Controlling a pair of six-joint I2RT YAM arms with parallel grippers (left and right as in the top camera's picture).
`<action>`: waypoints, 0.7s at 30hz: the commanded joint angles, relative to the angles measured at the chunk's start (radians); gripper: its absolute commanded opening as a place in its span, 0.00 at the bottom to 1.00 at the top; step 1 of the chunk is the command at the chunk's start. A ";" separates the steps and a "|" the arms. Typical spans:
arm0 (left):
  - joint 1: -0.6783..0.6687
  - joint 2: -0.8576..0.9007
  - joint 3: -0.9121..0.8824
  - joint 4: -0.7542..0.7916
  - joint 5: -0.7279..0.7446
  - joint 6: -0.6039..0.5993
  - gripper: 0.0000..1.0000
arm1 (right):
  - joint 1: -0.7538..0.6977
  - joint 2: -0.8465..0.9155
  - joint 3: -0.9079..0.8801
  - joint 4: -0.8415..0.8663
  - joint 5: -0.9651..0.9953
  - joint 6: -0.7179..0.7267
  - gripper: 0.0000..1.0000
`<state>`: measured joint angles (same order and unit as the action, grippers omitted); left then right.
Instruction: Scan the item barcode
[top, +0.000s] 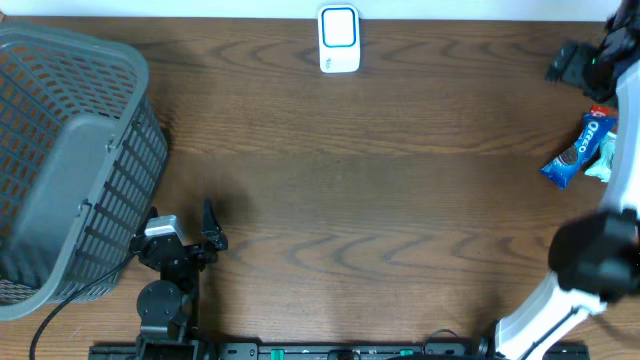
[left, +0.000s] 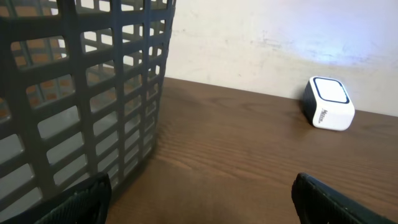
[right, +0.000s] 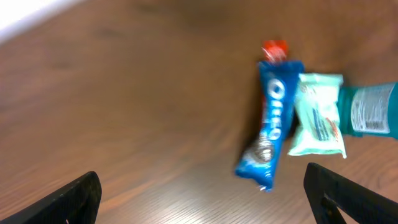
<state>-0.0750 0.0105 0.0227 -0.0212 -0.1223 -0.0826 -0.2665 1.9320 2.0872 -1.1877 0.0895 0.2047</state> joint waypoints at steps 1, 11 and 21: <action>-0.002 -0.005 -0.019 -0.038 -0.028 -0.009 0.93 | 0.068 -0.183 0.028 -0.022 -0.090 0.011 0.99; -0.002 -0.005 -0.019 -0.038 -0.028 -0.009 0.93 | 0.156 -0.581 0.027 -0.039 -0.099 0.011 0.99; -0.002 -0.005 -0.019 -0.038 -0.028 -0.009 0.93 | 0.156 -0.874 0.027 -0.082 -0.087 -0.001 0.99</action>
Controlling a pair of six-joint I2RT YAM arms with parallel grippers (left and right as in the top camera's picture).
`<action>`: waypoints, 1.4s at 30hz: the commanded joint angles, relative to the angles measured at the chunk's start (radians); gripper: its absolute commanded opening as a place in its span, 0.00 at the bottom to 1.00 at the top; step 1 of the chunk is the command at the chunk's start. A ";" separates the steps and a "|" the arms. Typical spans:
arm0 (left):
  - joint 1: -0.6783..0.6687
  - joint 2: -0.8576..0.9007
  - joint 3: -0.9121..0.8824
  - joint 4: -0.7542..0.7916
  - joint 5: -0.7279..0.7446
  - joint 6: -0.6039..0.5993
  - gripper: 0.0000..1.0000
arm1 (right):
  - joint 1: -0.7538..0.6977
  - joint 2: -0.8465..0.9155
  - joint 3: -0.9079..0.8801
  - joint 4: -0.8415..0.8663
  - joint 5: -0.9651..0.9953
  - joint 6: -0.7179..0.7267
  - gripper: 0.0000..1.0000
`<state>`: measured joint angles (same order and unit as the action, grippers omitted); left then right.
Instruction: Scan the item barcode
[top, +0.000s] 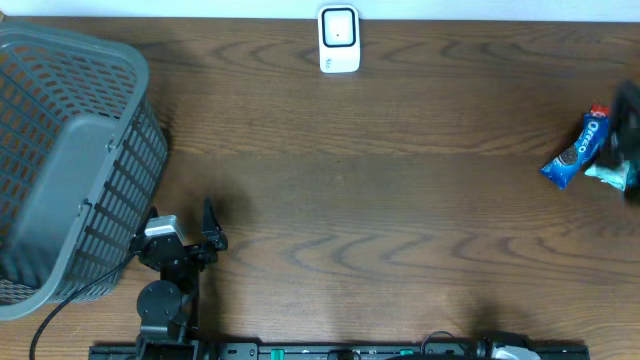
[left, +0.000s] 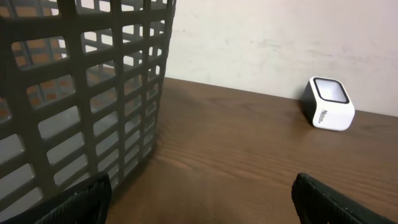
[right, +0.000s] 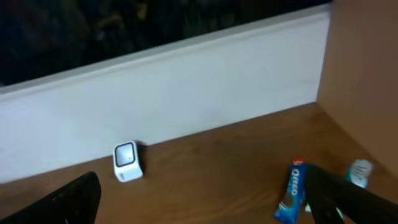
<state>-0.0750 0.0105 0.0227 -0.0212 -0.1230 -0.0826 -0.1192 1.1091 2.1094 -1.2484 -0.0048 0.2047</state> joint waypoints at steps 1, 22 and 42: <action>-0.002 -0.005 -0.019 -0.038 -0.027 -0.009 0.93 | 0.009 -0.092 0.003 -0.043 0.006 -0.001 0.99; -0.002 -0.005 -0.019 -0.038 -0.027 -0.009 0.93 | 0.067 -0.846 -1.208 0.913 -0.032 -0.133 0.99; -0.002 -0.005 -0.019 -0.038 -0.027 -0.009 0.93 | 0.065 -1.106 -1.957 1.352 0.009 -0.300 0.99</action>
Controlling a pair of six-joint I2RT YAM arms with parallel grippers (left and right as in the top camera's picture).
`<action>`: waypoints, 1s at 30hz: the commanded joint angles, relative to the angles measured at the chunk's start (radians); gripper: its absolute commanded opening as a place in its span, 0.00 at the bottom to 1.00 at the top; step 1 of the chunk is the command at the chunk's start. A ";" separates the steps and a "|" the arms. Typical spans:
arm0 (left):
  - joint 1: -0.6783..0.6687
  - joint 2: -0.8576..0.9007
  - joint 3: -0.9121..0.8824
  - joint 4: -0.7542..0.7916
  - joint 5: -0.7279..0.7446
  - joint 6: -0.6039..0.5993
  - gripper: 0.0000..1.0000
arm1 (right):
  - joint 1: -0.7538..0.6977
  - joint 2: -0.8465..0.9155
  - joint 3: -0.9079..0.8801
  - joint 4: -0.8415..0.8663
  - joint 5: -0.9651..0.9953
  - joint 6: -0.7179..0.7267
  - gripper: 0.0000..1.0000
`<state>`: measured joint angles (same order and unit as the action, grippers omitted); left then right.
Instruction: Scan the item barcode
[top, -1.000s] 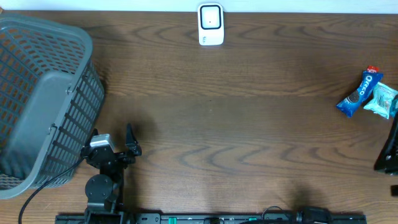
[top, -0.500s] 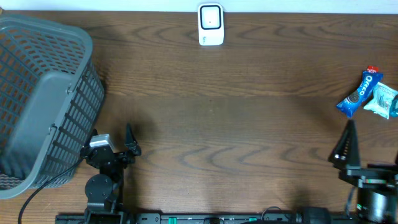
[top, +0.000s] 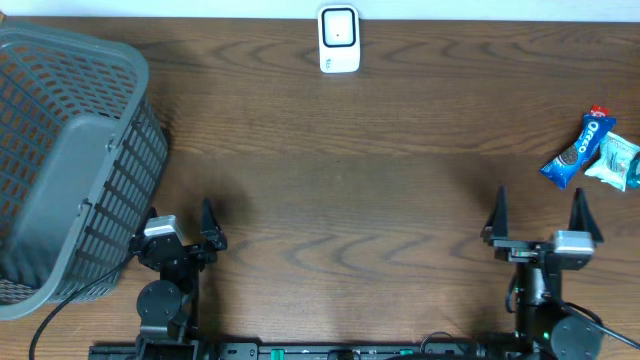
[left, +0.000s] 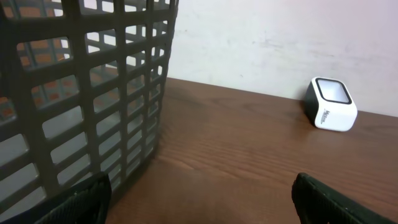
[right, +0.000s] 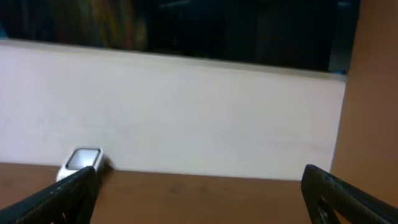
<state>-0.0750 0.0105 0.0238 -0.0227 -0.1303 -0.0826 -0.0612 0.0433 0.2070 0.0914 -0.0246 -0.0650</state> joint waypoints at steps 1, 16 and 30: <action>-0.002 -0.005 -0.020 -0.036 -0.020 -0.009 0.93 | 0.006 -0.038 -0.073 0.024 0.034 -0.030 0.99; -0.002 -0.005 -0.020 -0.036 -0.020 -0.009 0.93 | 0.006 -0.039 -0.201 -0.153 0.060 -0.026 0.99; -0.002 -0.005 -0.020 -0.036 -0.020 -0.009 0.93 | 0.009 -0.038 -0.201 -0.165 0.048 -0.026 0.99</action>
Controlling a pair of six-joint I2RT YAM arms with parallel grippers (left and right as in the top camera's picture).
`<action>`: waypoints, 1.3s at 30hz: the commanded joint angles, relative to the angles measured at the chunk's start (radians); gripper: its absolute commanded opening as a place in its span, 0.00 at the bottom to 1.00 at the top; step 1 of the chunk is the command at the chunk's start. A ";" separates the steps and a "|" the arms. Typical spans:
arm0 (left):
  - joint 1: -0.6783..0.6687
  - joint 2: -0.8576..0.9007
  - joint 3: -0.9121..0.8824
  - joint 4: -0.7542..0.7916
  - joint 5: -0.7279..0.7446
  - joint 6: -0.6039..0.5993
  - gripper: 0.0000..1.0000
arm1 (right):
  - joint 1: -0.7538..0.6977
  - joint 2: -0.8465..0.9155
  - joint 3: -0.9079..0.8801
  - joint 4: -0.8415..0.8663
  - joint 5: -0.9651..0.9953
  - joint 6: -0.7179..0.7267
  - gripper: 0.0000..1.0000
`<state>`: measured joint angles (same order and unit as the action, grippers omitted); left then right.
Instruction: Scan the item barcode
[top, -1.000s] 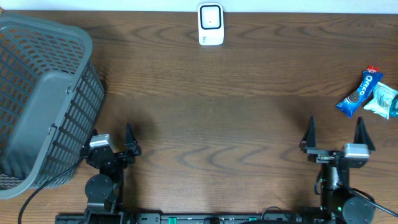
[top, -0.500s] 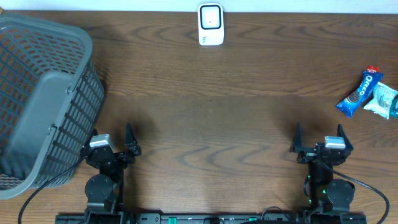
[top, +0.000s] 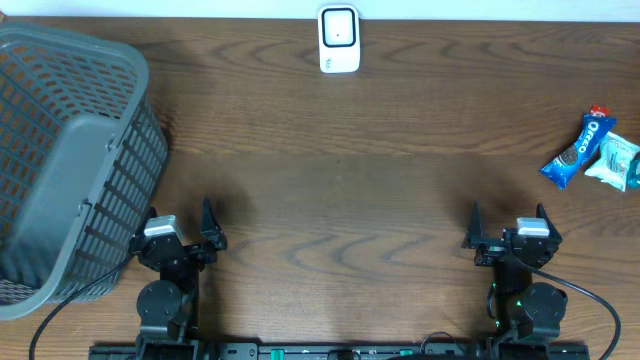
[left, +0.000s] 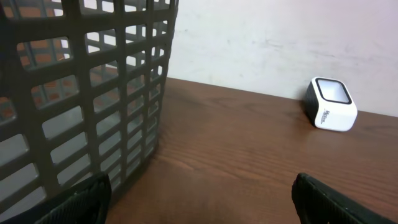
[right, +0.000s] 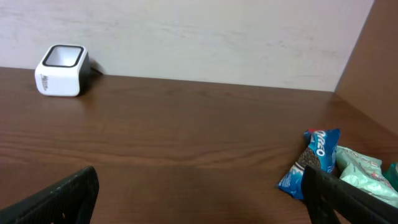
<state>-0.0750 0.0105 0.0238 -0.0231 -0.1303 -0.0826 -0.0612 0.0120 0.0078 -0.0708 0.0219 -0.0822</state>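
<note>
The white barcode scanner (top: 339, 40) stands at the table's far edge, also in the left wrist view (left: 331, 112) and right wrist view (right: 60, 70). A blue Oreo pack (top: 578, 150) lies at the far right beside a mint-green packet (top: 612, 160); the right wrist view shows the Oreo pack (right: 311, 165) too. My left gripper (top: 180, 228) sits low at the front left, open and empty (left: 202, 205). Low at the front right sits my right gripper (top: 507, 228), likewise open with nothing in it (right: 199, 199), well short of the pack.
A large grey plastic basket (top: 70, 160) fills the left side, close to the left gripper (left: 81, 93). A pale wall runs behind the table's far edge. A brown side panel (right: 373, 56) rises at the right.
My right gripper has shifted a little left at the front right, and its camera now looks down across the table at the scanner and the Oreo pack instead of at the wall. The left arm is unmoved.
My right gripper was open over the Oreo pack at the far right while the scanner's face glowed blue. Then the arm was nearly out of the overhead view. Then it stood at the front right, and now sits low there. The pack lies where it was.
</note>
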 joint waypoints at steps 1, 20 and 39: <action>-0.002 -0.005 -0.020 -0.036 -0.020 -0.009 0.93 | 0.009 -0.006 -0.002 -0.003 0.002 -0.009 0.99; -0.002 -0.002 -0.020 -0.037 -0.006 -0.005 0.93 | 0.009 -0.006 -0.002 -0.003 0.002 -0.009 0.99; -0.002 0.078 -0.020 -0.040 0.021 0.003 0.93 | 0.009 -0.006 -0.002 -0.003 0.002 -0.009 0.99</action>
<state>-0.0750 0.0799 0.0246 -0.0257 -0.1104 -0.0818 -0.0612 0.0120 0.0078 -0.0708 0.0219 -0.0822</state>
